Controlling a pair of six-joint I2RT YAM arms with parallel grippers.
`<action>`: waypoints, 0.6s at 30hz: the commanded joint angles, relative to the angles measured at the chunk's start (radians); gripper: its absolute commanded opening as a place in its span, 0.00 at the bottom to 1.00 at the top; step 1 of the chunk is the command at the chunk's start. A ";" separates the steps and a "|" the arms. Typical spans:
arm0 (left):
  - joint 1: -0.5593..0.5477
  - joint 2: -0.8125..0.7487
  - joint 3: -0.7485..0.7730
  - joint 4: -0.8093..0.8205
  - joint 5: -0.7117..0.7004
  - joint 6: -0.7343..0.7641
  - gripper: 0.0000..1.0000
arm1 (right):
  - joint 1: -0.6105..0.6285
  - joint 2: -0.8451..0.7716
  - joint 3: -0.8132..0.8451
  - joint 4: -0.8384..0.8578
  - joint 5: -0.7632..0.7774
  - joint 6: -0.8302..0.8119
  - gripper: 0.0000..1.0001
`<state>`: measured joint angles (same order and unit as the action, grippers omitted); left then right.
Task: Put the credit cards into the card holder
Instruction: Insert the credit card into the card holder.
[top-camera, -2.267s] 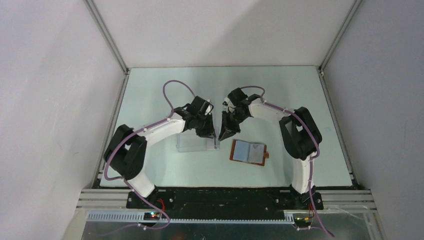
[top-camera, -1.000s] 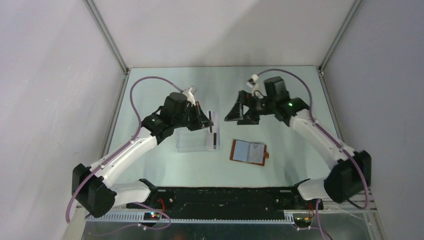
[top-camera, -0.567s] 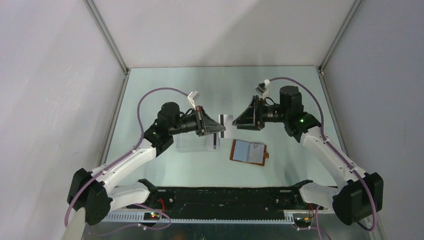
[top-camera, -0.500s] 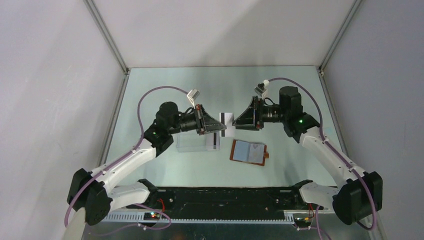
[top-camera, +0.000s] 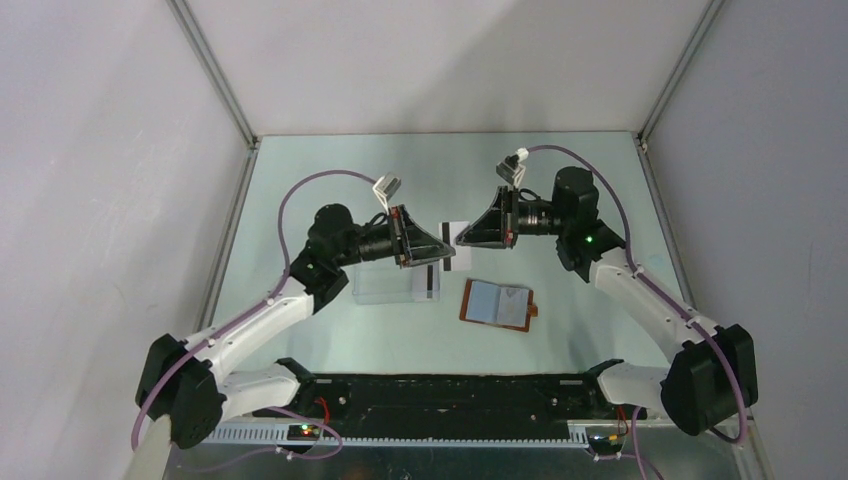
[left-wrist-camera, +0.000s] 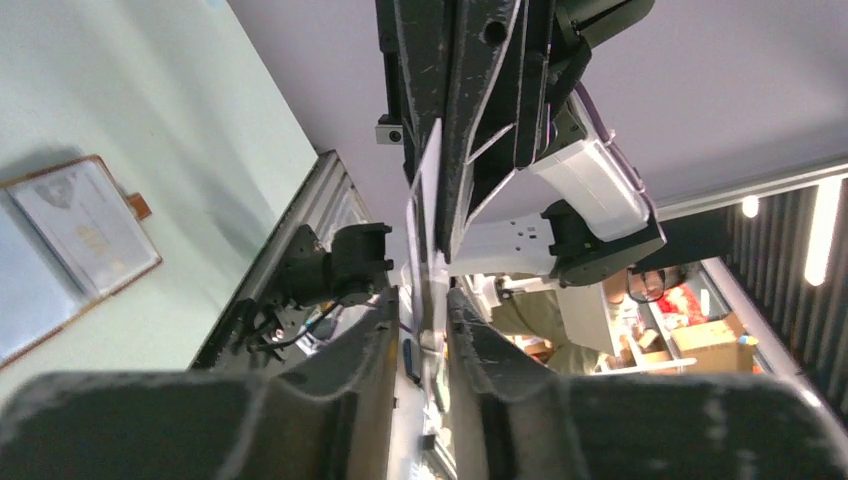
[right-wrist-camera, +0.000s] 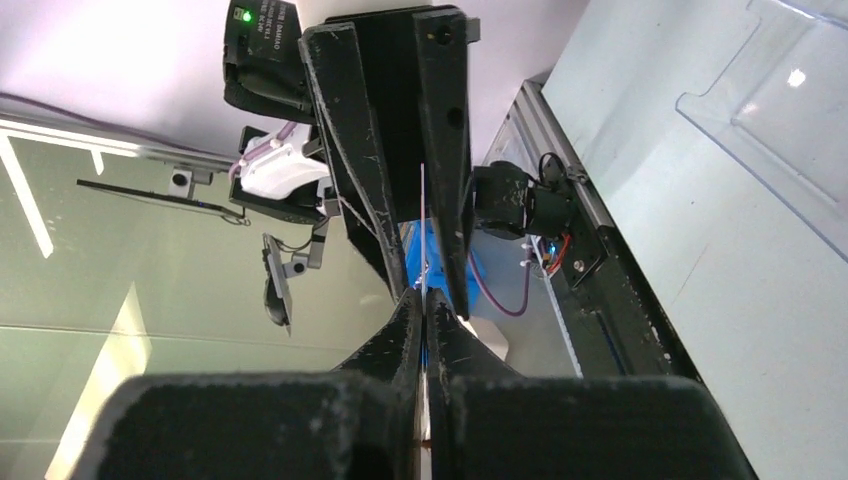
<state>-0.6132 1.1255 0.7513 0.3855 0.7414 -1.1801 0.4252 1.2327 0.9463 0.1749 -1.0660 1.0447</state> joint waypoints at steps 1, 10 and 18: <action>-0.004 0.003 -0.037 0.053 0.003 -0.017 0.37 | 0.015 -0.021 0.004 -0.016 -0.009 -0.038 0.00; -0.014 -0.010 -0.225 -0.002 -0.193 0.029 0.59 | -0.015 -0.103 -0.050 -0.538 0.287 -0.461 0.00; -0.161 0.167 -0.047 -0.361 -0.429 0.214 0.38 | -0.236 -0.165 -0.397 -0.363 0.335 -0.448 0.00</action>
<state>-0.7013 1.2114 0.5755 0.2062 0.4526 -1.0935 0.2726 1.0721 0.6422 -0.2413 -0.7841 0.6483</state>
